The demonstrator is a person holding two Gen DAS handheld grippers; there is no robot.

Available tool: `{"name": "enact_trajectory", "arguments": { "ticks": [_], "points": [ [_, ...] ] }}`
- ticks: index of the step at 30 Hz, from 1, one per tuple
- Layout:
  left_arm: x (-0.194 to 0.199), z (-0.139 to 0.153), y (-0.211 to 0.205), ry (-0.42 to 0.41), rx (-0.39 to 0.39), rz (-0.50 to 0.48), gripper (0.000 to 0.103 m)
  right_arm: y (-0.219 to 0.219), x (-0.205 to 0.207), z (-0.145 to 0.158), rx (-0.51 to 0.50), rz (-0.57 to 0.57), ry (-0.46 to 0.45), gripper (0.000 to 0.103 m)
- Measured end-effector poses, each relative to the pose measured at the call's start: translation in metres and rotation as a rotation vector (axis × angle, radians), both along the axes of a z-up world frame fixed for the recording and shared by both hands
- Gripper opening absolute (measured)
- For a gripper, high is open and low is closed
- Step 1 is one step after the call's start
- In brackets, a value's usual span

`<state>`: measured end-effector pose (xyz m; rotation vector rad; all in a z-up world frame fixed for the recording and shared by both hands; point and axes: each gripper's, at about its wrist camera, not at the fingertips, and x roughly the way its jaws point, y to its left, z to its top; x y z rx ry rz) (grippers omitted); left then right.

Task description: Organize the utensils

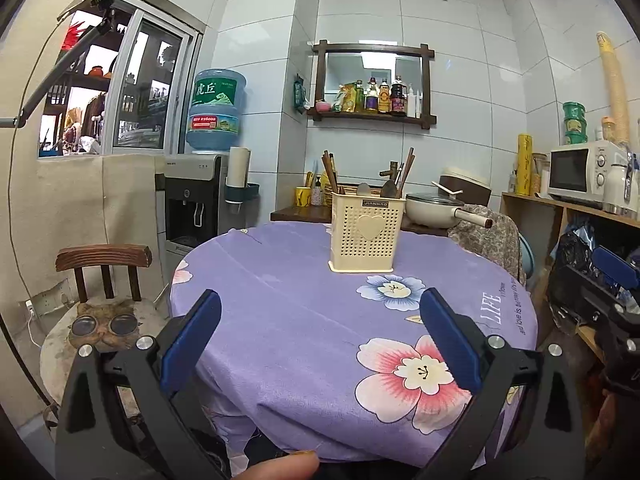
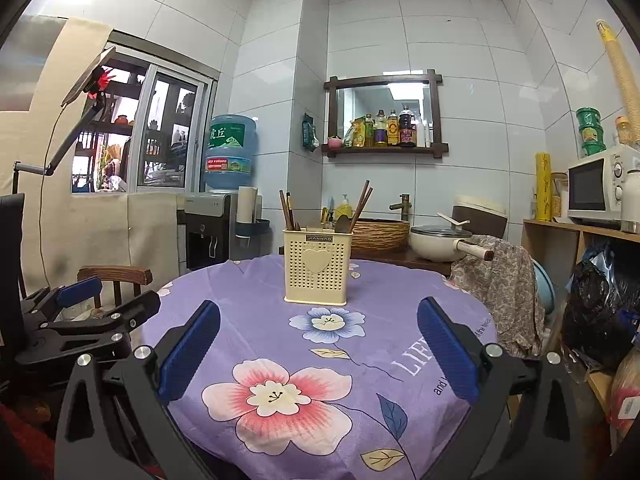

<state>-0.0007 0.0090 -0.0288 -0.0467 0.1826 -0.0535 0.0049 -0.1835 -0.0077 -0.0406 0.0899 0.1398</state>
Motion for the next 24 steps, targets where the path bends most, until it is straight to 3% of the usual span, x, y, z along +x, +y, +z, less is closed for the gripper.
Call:
{"name": "enact_trajectory", "arguments": {
  "ticks": [24],
  "points": [
    [-0.011, 0.007, 0.000, -0.008, -0.010, -0.017, 0.098, -0.003, 0.003, 0.001, 0.007, 0.016, 0.022, 0.097]
  ]
}}
